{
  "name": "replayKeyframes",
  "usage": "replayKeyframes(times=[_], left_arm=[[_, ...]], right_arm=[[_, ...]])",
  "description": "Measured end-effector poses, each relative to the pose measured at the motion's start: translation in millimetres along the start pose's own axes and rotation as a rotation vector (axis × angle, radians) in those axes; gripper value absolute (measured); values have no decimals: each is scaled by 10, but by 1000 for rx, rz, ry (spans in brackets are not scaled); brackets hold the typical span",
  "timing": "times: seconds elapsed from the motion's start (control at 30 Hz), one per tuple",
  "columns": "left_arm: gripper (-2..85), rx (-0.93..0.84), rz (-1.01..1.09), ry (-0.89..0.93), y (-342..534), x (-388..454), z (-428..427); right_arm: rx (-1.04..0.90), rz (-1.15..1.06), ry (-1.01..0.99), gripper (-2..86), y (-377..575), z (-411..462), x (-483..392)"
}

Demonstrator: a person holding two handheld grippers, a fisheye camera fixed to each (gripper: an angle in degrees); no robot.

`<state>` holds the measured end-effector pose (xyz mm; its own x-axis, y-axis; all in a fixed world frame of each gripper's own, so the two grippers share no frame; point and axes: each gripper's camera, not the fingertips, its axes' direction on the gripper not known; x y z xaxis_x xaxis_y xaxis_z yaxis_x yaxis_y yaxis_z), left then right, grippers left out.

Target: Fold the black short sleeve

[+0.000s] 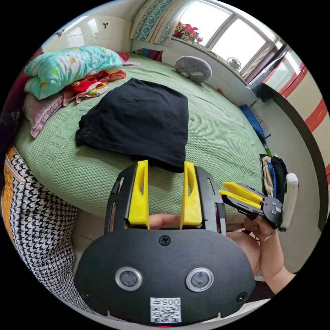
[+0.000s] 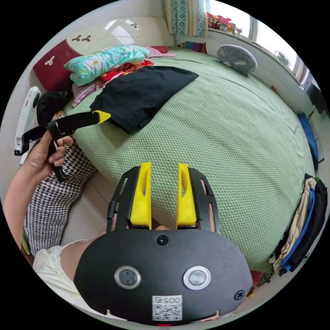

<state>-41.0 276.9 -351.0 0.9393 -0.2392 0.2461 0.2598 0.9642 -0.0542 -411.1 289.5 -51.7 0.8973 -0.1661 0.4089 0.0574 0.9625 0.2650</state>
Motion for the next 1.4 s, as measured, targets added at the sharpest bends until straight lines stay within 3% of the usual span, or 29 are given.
replayKeyframes(times=[0.27,0.67,1.0,1.4], left_arm=[[137,-23,-180,187,-218,-323,142],[16,-20,-115,76,-284,-385,-20],[3,-78,-20,76,-222,-347,-117],[0,-97,118,23,175,292,-182]], right_arm=[[9,-1,-27,112,-81,225,-5],[3,-32,28,109,-230,596,-53],[-78,80,15,91,-516,932,86],[-87,92,-56,88,-922,1135,126]])
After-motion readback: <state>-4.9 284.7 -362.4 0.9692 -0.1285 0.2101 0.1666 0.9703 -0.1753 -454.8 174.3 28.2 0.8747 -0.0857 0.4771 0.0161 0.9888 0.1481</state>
